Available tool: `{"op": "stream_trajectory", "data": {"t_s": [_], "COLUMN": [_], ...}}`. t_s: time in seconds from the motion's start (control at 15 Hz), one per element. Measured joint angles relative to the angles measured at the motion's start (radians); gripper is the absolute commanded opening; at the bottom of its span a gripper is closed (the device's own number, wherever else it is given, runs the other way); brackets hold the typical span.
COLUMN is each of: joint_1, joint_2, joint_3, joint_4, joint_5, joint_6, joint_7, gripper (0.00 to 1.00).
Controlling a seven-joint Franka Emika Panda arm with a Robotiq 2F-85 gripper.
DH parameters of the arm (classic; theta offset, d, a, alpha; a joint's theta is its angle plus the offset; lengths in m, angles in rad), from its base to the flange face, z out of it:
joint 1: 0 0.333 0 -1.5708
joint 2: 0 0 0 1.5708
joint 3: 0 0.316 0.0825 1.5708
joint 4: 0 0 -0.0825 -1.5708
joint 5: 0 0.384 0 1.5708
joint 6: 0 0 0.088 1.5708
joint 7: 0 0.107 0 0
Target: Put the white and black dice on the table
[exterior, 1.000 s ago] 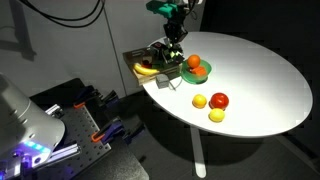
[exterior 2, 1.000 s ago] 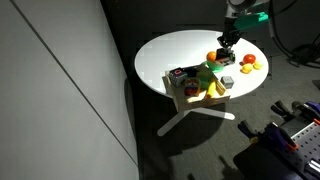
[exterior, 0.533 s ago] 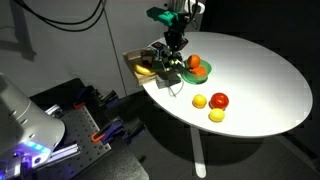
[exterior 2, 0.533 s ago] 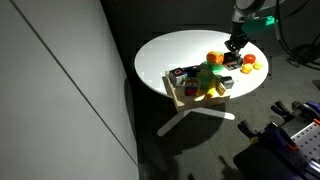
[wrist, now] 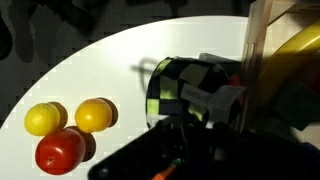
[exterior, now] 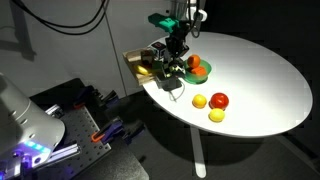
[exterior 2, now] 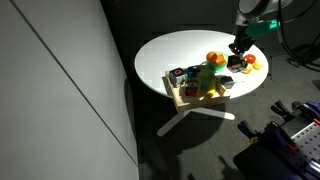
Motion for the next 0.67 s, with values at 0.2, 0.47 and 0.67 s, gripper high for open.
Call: {"op": "stream_trajectory", "data": {"t_s": [0.2,0.47,0.67], "joint_1": [-0.001,-0.001,-0.001], "joint_2": [0.02,0.05,0.063], "joint_3": [-0.011,-0.023,-0.025], "joint_4": [0.0,0.0,0.0], "joint_5": [0.0,0.0,0.0], "joint_6": [0.017,0.05,0.07], "joint_7": [0.005,0.009,0.009], "gripper": [0.06,0.51,0.75]}}
